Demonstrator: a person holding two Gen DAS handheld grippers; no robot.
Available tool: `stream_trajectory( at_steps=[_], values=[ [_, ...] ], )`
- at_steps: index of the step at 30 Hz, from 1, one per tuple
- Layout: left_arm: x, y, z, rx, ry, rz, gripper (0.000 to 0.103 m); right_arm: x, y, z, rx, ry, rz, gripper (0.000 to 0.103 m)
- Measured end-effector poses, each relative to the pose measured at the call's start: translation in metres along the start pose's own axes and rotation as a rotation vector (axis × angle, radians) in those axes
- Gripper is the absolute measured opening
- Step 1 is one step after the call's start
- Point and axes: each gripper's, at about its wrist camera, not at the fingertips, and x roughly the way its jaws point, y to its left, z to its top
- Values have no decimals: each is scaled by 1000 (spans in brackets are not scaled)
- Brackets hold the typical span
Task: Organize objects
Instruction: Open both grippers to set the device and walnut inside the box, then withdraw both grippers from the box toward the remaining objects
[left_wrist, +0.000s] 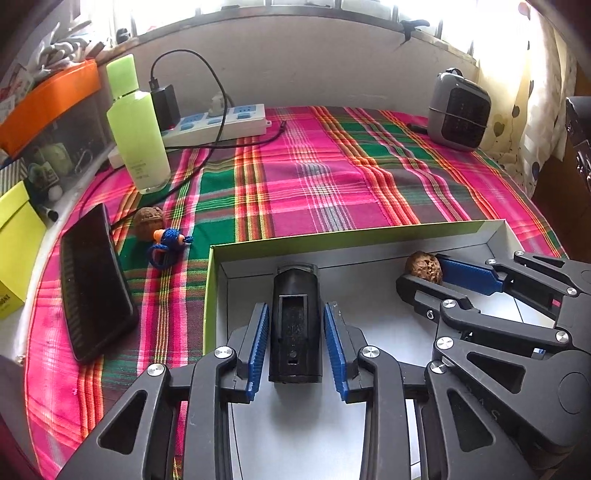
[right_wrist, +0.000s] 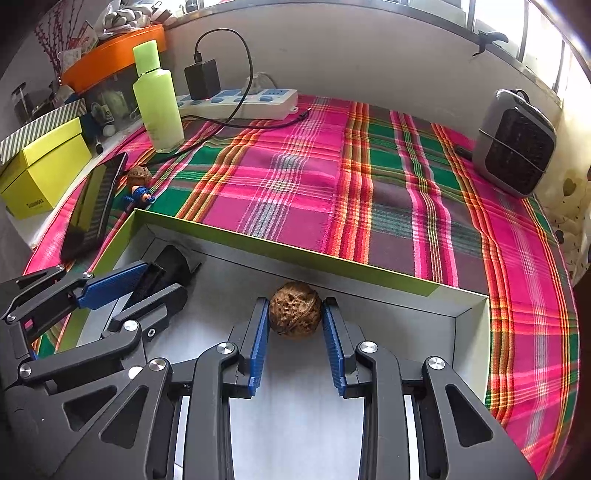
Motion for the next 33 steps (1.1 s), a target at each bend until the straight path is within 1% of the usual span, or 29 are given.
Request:
stream_trajectory(
  at_steps=[2, 5, 9, 16, 23, 31, 33],
  values=[
    [-1, 0, -1, -1, 3, -1, 31, -1, -1, -1, 8, -4, 6, 30],
    [-5, -1, -2, 1, 1, 7, 33, -4, -3, -3, 19, -11, -3, 35],
    [-12, 1, -4, -14, -10, 4, 43, -10, -7, -6, 39, -20, -8, 41],
    [-29, 0, -12, -26, -31, -5, 45, -26, -4, -15, 53, -53, -23, 43],
    [-57, 0, -24, -37, -80, -15, 45, -55, 1, -30, 65, -120, -60, 43],
    [-82, -4, -51, -45, -109, -28, 46, -85, 13, -55, 62, -173, -90, 43],
    [-87, -4, -58, -48, -115, -43, 46, -91, 15, -60, 59, -184, -97, 43]
  ],
)
